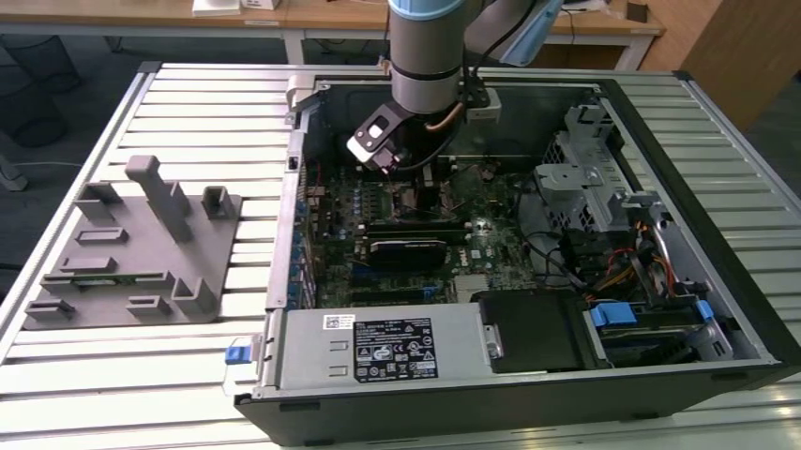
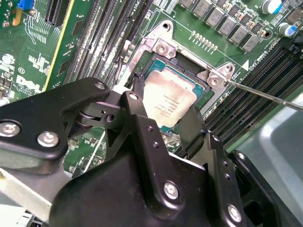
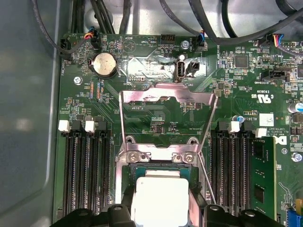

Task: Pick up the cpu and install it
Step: 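Place the cpu into insertion slot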

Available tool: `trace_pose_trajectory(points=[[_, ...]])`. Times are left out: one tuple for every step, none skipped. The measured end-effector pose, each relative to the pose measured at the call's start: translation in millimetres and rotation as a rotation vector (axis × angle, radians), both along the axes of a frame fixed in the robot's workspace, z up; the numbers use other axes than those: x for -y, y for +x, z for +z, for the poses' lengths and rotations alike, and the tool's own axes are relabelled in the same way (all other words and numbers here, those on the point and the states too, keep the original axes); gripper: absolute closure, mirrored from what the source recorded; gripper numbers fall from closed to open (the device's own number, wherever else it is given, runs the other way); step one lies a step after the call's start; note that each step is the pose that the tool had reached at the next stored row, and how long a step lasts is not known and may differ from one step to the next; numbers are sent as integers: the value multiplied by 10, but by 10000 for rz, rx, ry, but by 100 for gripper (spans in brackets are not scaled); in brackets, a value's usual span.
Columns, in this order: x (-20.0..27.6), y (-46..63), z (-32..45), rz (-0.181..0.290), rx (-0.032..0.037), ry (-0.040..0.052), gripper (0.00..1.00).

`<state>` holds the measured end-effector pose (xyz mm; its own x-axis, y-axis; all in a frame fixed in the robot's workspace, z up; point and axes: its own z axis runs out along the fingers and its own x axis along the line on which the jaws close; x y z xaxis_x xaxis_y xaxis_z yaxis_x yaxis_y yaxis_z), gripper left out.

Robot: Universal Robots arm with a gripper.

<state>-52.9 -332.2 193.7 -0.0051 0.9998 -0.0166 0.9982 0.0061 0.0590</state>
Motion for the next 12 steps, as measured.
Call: trace_pose_trajectory(points=[[0,0,0,0,1,1,47],[0,0,0,0,1,1,47],[0,0,0,0,1,2,47],[-1,0,1,0,2,2,47],[-1,0,2,0,2,2,47],[0,0,7,0,1,1,47],[0,0,14,0,1,1,47],[0,0,21,0,2,1,47],[0,0,24,0,2,1,47],[0,0,24,0,4,13,47],[2,0,25,-1,3,58,47],[9,0,25,-1,2,170,47]])
